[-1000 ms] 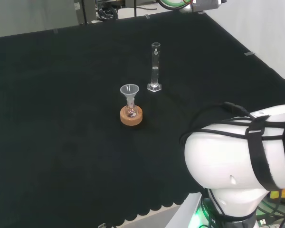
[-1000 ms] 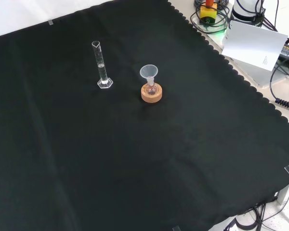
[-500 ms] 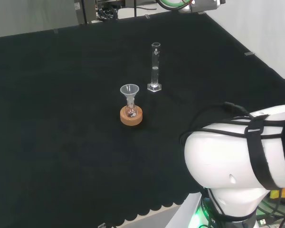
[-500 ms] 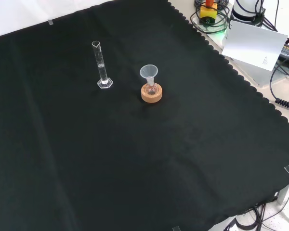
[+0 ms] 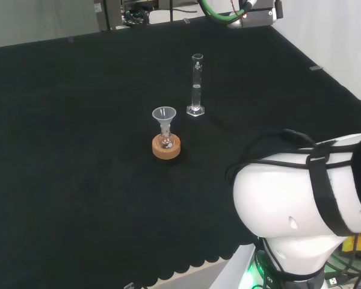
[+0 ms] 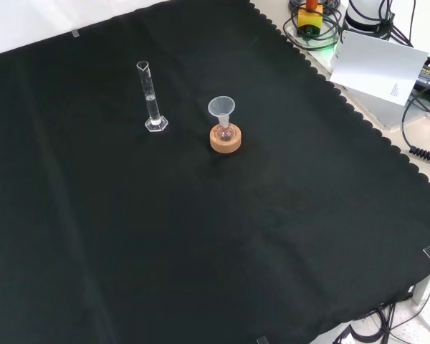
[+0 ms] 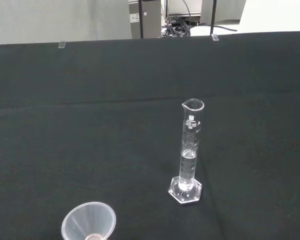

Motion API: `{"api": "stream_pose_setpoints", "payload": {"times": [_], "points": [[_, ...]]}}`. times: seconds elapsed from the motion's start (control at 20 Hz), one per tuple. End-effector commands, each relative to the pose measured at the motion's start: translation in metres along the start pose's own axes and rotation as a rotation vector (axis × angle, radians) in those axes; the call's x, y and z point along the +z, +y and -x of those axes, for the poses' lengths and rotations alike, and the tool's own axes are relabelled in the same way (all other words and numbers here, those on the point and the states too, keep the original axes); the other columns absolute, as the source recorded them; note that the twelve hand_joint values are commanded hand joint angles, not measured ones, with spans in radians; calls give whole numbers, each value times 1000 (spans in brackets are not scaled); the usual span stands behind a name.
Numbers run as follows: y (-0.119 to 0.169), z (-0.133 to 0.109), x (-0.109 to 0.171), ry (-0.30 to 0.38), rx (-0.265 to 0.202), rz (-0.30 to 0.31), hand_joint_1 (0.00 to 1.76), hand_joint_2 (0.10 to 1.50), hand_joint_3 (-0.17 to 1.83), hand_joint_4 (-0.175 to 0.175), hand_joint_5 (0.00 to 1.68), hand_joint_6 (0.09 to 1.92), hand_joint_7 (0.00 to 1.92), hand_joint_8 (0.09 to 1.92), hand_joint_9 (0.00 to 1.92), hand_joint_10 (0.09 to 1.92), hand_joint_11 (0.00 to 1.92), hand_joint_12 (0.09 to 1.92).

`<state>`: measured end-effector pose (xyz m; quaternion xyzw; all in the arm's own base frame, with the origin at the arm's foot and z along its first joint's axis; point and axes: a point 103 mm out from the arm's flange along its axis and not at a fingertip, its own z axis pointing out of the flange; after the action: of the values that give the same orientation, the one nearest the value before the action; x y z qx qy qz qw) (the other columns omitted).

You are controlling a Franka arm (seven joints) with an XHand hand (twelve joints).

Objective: Pick up the graduated cylinder.

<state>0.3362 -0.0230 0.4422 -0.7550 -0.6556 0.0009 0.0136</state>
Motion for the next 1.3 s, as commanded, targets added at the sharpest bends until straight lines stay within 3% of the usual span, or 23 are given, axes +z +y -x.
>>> {"api": "stream_pose_setpoints", "payload": {"times": [0.05,0.45,0.8,0.95,1.3], "points": [[64,36,31,51,-32,27,6,1193,374,9,241,87,78,536,297,631,152,1365],[133,60,61,136,-48,29,72,1177,335,1,262,87,97,542,308,628,151,1368],[139,73,106,173,-65,13,100,1170,323,-4,278,87,108,548,316,628,150,1369],[142,81,124,220,-57,15,148,1148,309,-5,282,87,118,553,319,627,150,1369],[149,91,146,268,-52,42,292,1065,276,-9,304,87,207,588,397,640,182,1373]]}}
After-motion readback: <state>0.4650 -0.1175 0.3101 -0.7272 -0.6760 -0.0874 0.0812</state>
